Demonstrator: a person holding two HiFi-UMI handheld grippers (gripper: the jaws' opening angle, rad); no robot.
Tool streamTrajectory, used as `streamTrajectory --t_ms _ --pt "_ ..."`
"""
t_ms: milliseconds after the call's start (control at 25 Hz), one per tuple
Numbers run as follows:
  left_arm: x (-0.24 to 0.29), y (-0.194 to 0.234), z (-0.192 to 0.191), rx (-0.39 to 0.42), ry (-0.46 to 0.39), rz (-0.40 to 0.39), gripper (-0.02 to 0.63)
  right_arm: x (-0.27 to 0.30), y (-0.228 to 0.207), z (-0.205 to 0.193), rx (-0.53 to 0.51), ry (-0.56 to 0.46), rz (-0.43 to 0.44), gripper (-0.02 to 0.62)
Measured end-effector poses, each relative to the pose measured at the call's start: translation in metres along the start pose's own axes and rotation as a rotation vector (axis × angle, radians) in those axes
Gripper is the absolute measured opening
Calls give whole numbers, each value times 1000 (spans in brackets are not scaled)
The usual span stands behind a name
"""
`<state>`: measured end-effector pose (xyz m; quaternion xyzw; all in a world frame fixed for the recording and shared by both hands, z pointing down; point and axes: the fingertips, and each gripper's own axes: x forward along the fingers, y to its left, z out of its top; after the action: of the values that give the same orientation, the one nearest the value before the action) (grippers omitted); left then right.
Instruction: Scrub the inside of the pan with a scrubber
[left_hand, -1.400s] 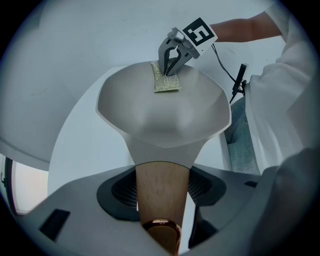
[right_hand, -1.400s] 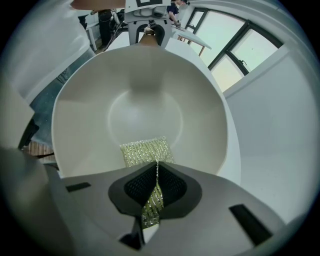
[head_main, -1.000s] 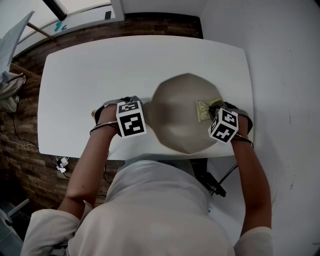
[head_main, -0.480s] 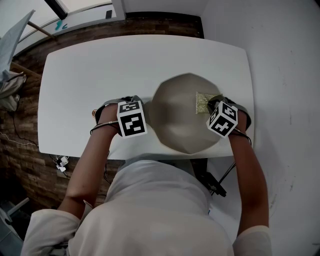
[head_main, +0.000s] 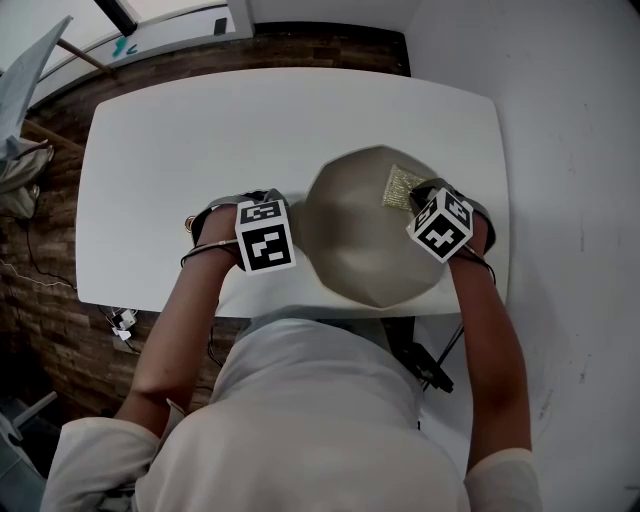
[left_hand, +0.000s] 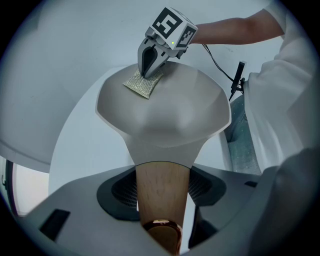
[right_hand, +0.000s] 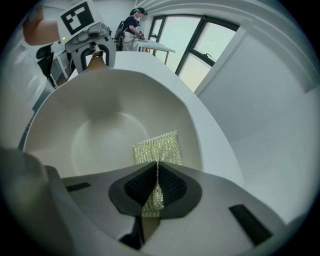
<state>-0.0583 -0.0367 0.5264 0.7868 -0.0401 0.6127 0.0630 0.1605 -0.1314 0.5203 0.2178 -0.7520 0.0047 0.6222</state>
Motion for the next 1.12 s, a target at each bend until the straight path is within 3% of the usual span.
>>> streamTrajectory --t_ms 480,1120 --pt "0 0 -1 12 8 0 270 4 -9 11 66 -20 9 25" --pt "1 0 -1 22 10 4 270 20 -9 29 67 30 48 25"
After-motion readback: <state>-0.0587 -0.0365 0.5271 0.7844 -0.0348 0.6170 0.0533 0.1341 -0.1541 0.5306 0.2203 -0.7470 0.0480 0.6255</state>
